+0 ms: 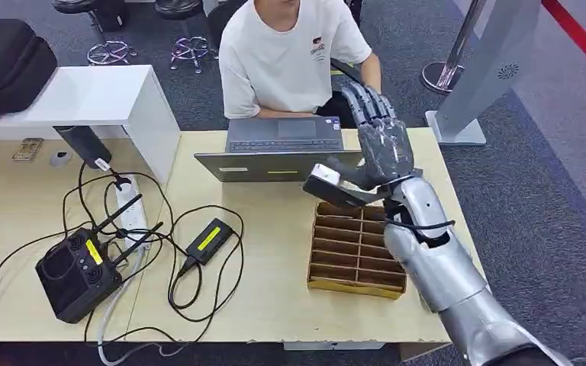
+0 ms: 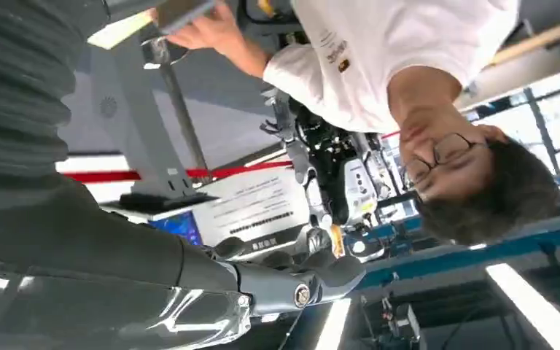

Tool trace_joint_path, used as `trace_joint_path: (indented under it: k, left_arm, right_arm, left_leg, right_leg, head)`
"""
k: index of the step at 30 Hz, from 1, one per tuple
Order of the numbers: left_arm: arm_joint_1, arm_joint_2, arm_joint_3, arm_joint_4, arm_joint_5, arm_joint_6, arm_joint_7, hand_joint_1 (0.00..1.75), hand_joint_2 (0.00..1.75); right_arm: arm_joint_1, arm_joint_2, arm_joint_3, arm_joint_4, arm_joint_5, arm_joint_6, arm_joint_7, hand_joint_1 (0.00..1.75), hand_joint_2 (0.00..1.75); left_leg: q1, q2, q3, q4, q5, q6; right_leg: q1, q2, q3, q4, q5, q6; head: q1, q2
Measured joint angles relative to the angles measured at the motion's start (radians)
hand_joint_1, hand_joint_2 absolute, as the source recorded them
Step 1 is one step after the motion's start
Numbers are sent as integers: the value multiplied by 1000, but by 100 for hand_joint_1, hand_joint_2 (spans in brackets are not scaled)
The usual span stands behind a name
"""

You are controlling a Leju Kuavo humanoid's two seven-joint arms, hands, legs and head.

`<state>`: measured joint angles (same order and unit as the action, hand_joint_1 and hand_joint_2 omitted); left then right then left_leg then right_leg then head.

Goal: Pass the card to the sensor for recognition and then transmit it.

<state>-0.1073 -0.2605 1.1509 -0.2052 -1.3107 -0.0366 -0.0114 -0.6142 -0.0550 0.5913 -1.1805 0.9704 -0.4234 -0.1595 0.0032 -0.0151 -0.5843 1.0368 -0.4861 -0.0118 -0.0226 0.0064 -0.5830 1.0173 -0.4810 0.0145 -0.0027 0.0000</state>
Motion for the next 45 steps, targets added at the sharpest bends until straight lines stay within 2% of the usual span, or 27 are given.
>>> trace_joint_path:
  k: [9, 14, 20, 21, 24, 25, 36, 45]
  left_arm:
    - [4, -2, 52, 0, 49, 10, -3, 0, 175]
    - [4, -2, 74, 0, 68, 13, -8, 0, 175]
    - [4, 0, 99, 0, 93, 2, -15, 0, 175]
    - [4, 2, 102, 0, 93, 0, -15, 0, 175]
    - [4, 5, 109, 0, 96, -9, -15, 0, 175]
    - [4, 5, 110, 0, 96, -10, -15, 0, 175]
    - [2, 6, 110, 0, 80, -12, -12, 0, 175]
    - [1, 9, 110, 0, 66, -16, -10, 0, 175]
  right_arm:
    - [400, -98, -66, -413, -14, -114, -77, 0, 175]
    - [582, -137, -92, -567, 31, -164, -109, 0, 175]
    - [774, -164, -98, -714, 28, -230, -148, 0, 175]
    - [796, -165, -96, -724, 26, -233, -147, 0, 0]
    - [837, -172, -79, -739, 8, -246, -136, 0, 0]
    - [845, -172, -69, -739, 1, -248, -130, 0, 175]
    - [838, -173, 26, -640, -39, -261, -88, 0, 175]
    - [781, -161, 67, -535, -78, -243, -93, 0, 175]
  left_leg:
    - [0, 0, -1, 0, -2, 1]
    - [0, 0, -1, 0, -2, 1]
    - [0, 1, -1, -1, -3, 2]
    - [0, 1, -1, -1, -3, 2]
    - [0, 1, -1, -1, -3, 2]
    - [0, 1, -1, -1, -3, 2]
    - [0, 1, 0, -1, -3, 2]
    - [0, 1, 0, -1, -3, 2]
  right_leg:
    - [0, -1, 0, 0, -2, 0]
    - [0, -1, 0, 0, -2, 1]
    - [0, 0, 0, 0, -3, 1]
    - [0, 0, 0, 0, -3, 1]
    - [0, 0, 0, 0, -3, 1]
    - [0, 0, 0, 0, -3, 1]
    - [0, 0, 1, 0, -3, 1]
    - [0, 0, 1, 0, -3, 1]
  head:
    - [0, 0]
    - [0, 0]
    - [0, 0]
    - [0, 0]
    - [0, 0]
    - [0, 0]
    - [0, 0]
    - [0, 0]
